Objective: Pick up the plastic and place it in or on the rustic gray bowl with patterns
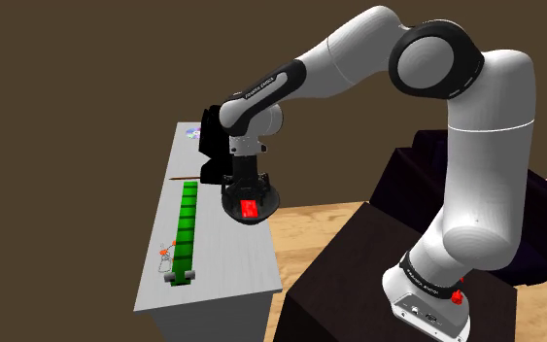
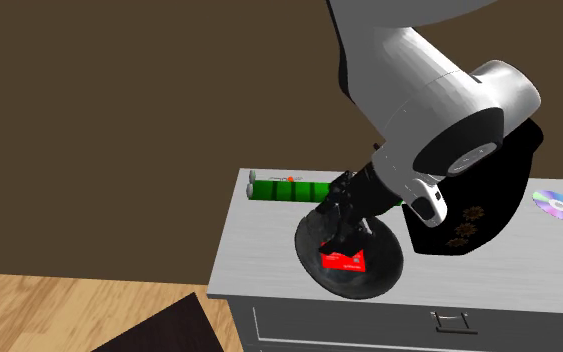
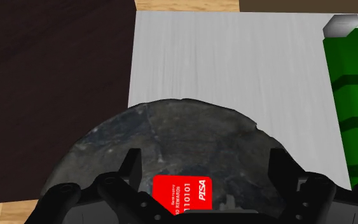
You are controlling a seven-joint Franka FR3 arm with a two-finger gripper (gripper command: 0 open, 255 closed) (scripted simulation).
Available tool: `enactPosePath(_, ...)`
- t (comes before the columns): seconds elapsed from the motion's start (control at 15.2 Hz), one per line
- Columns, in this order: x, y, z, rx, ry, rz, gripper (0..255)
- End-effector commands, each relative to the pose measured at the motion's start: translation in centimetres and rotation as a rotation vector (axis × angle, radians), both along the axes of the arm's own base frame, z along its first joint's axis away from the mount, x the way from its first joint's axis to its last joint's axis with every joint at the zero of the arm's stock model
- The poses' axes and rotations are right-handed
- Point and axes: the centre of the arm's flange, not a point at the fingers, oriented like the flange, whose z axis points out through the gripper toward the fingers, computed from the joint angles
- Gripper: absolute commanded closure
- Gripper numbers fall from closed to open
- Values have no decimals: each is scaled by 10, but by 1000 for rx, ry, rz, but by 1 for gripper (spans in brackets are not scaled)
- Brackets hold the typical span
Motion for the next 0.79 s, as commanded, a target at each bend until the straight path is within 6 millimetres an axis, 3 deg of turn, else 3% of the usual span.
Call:
enactPosePath(0.0,0,0,0,0,0,0,0)
enactPosePath(0.26,22,-16,42,0,0,0,0)
enactPosePath(0.73,22,-16,42,0,0,0,0)
